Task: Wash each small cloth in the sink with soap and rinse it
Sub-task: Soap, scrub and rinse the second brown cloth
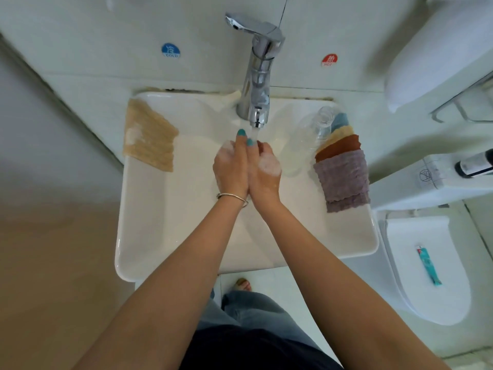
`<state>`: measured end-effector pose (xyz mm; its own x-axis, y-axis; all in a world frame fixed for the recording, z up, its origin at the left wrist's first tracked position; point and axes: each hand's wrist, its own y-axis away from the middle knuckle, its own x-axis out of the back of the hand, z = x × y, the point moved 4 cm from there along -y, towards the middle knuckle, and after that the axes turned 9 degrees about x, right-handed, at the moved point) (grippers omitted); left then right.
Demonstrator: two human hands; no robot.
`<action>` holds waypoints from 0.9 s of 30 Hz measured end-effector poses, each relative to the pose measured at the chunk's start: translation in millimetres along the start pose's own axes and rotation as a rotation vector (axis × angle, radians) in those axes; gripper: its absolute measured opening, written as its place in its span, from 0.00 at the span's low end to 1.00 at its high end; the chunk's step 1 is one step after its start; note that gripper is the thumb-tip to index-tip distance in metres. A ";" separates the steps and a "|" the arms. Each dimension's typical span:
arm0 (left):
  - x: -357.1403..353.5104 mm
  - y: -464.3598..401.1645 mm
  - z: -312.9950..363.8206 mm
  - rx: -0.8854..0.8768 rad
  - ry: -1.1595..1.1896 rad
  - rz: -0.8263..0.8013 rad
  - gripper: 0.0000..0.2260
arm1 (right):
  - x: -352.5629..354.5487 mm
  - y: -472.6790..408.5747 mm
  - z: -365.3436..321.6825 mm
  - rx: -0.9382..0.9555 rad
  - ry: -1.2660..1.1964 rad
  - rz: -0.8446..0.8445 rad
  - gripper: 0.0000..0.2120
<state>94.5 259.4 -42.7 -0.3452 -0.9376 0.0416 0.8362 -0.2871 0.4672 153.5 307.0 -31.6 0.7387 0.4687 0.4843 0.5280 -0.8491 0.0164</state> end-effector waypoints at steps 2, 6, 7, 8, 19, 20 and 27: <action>-1.2 -3.7 -1.4 0.041 0.044 0.002 0.21 | -2.4 -10.1 -2.6 -0.026 0.224 -0.083 0.10; -1.3 -7.4 5.8 -0.054 -0.083 0.006 0.26 | -1.7 -11.0 4.1 -0.118 0.047 -0.033 0.19; -1.8 -8.7 3.7 -0.046 -0.103 0.004 0.26 | 0.0 -9.8 5.7 -0.105 -0.002 0.019 0.21; -2.2 -7.1 1.5 -0.024 -0.099 -0.002 0.25 | 2.0 -6.7 5.5 -0.088 -0.017 0.033 0.21; 9.7 10.3 -5.7 -0.038 -0.067 -0.219 0.07 | 19.4 9.5 18.5 -0.047 -0.421 0.049 0.09; 8.8 11.3 -4.1 -0.057 -0.069 -0.212 0.07 | 16.6 11.0 20.5 -0.069 -0.414 0.010 0.11; -4.2 11.4 -2.5 -0.101 -0.230 -0.151 0.07 | 11.7 11.1 11.4 -0.001 -0.334 0.120 0.04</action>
<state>106.6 259.7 -39.7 -0.5469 -0.8170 0.1828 0.8023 -0.4491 0.3933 172.9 305.8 -35.8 0.8920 0.4190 0.1697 0.4286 -0.9032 -0.0226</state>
